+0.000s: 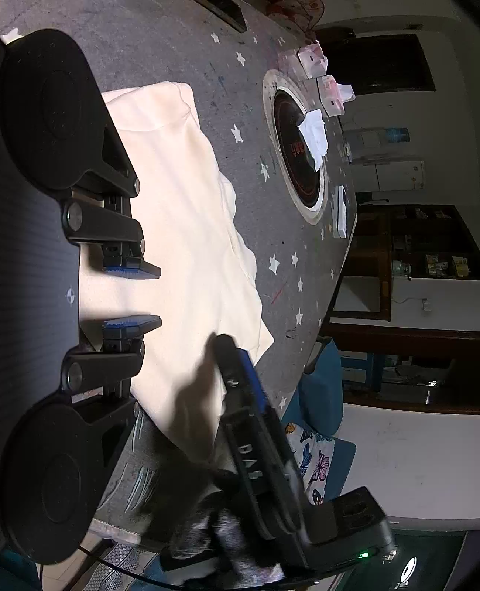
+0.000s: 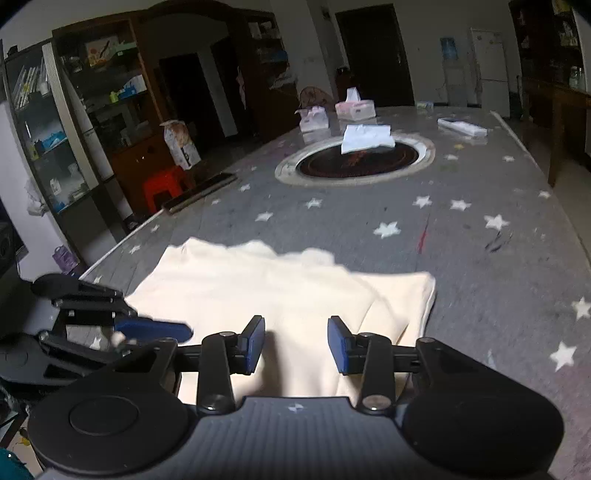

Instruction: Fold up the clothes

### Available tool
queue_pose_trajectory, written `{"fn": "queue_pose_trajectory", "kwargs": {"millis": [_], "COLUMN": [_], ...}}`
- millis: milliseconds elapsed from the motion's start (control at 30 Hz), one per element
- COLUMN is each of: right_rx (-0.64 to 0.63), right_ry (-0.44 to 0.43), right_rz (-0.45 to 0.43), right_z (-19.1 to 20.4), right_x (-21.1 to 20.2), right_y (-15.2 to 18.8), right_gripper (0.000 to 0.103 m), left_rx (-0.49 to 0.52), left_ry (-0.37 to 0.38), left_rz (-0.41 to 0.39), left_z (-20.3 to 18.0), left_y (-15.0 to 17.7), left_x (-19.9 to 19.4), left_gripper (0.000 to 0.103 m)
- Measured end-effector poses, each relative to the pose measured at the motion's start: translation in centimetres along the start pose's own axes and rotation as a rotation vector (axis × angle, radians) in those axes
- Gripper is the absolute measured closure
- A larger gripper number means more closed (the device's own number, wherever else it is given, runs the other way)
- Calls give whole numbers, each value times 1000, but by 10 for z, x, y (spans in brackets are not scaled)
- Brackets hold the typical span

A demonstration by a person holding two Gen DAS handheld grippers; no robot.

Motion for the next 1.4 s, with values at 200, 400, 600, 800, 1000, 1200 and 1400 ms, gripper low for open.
{"fn": "queue_pose_trajectory", "kwargs": {"millis": [200, 400, 600, 800, 1000, 1200, 1400], "right_rx": [-29, -70, -136, -120, -182, -256, -258], "right_ry": [80, 117, 58, 94, 38, 19, 20], "right_rz": [12, -7, 6, 35, 23, 95, 92], "right_z": [-26, -25, -1, -9, 20, 40, 46], "right_x": [15, 16, 37, 52, 53, 82, 85], "right_y": [1, -12, -16, -16, -29, -14, -22], "right_gripper": [68, 72, 72, 77, 76, 76, 76], "left_rx": [-6, -5, -10, -16, -21, -29, -42], "left_ry": [-1, 1, 0, 1, 3, 1, 5], "left_rz": [-2, -3, -3, -6, -11, -17, -27], "left_z": [0, 0, 0, 0, 1, 1, 3], "left_y": [1, 1, 1, 0, 1, 2, 1], "left_x": [-2, -2, -2, -1, -1, -2, -7], "left_gripper": [79, 78, 78, 78, 78, 78, 73]}}
Point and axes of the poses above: each gripper's, at about its wrist camera, not at the fingertips, and x roughly the way its jaws point, z to its left, y to its underside, the point moved 10 cm from there along x, roughly the way its jaws point, and after that the axes turned 14 degrees about -z, right-handed, at the moved point
